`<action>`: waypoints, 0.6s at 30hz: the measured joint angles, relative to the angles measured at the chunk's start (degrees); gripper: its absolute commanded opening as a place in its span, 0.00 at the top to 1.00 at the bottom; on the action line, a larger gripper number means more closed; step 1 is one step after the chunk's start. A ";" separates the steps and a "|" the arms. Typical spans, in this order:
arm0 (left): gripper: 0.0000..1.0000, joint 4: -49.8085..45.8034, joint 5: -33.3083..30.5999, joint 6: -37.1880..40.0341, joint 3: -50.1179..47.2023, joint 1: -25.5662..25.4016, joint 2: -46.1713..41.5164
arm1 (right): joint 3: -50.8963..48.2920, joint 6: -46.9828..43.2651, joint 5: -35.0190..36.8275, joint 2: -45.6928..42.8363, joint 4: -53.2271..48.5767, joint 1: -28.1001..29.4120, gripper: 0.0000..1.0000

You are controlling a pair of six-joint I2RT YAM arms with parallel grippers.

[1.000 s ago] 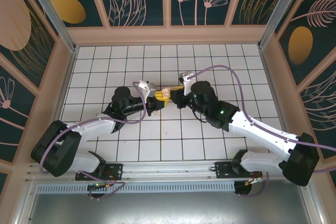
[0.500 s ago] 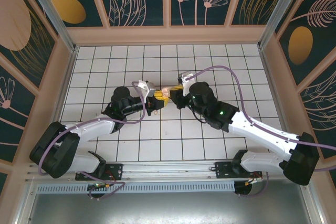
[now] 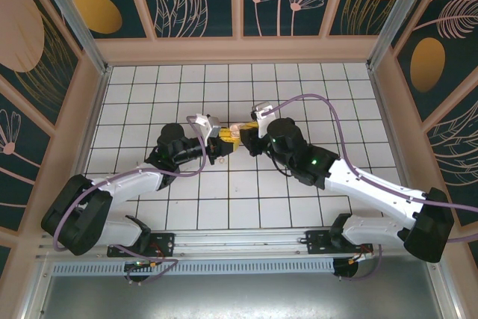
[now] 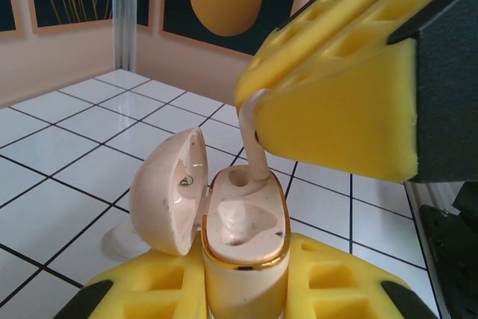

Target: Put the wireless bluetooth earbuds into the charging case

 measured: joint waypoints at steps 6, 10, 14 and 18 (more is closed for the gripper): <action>0.81 0.02 -0.07 0.31 0.00 -0.02 -0.17 | 0.00 -0.15 0.59 -0.37 0.07 0.31 0.79; 0.81 0.07 -0.22 1.51 0.00 0.00 -1.16 | 0.00 -0.57 0.59 -1.36 0.11 0.35 0.79; 0.80 0.09 -0.20 3.17 -0.02 0.00 -1.66 | -0.02 -1.09 0.50 -1.88 0.33 0.39 0.79; 0.80 0.07 -0.22 5.18 -0.02 0.00 -1.99 | -0.02 -1.49 0.24 -2.03 0.70 0.39 0.79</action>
